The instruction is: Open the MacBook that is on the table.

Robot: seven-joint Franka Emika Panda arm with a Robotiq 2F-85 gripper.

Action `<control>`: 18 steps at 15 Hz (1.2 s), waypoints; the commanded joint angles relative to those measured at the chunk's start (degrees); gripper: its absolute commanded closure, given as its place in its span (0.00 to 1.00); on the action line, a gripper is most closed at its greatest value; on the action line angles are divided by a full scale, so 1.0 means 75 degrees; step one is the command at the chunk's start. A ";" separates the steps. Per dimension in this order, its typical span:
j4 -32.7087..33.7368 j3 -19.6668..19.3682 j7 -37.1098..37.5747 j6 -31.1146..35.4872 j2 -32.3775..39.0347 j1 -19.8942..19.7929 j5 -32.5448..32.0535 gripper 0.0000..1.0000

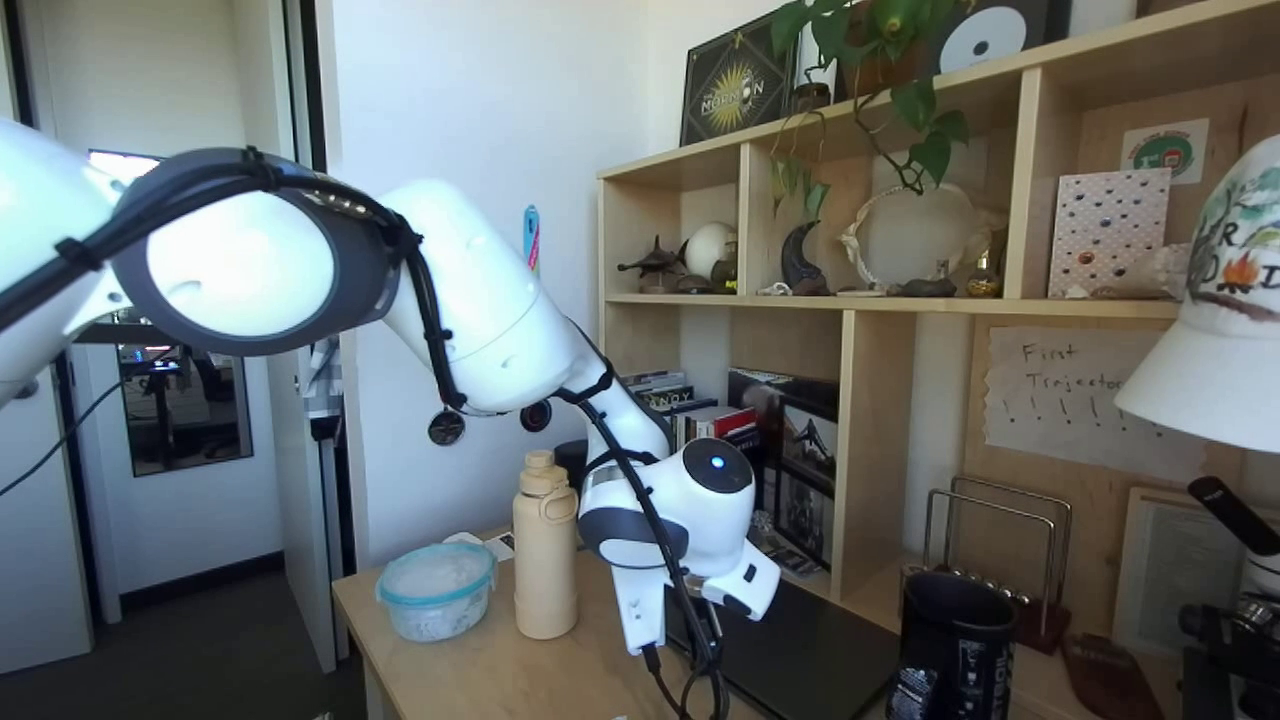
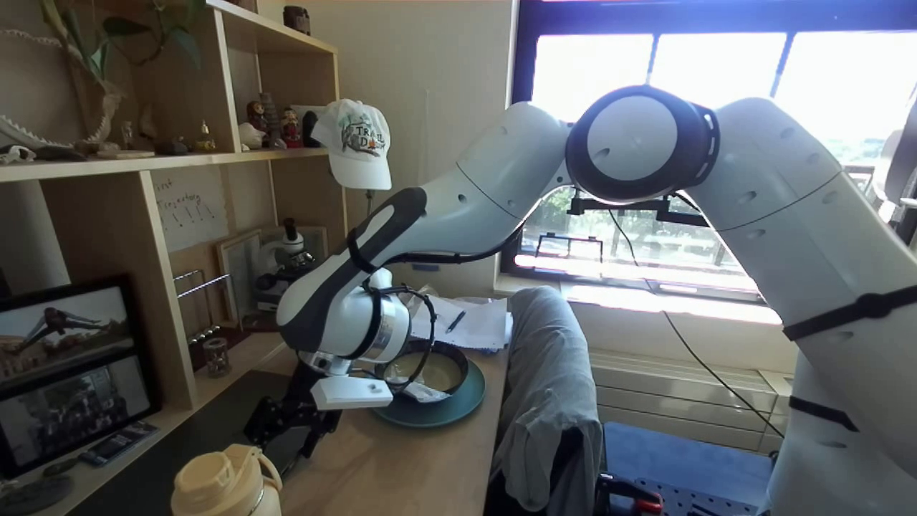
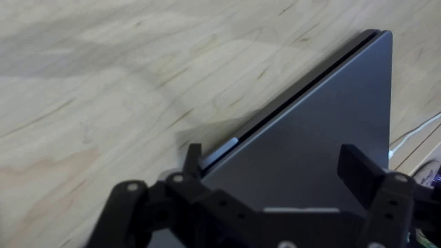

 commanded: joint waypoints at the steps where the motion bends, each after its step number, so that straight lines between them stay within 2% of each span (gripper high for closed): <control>1: 0.0035 0.0357 -0.0396 0.0293 -0.0379 -0.0139 0.0163 0.00; 18: -0.0203 0.0521 -0.1258 0.0515 -0.1559 -0.0029 0.0180 0.00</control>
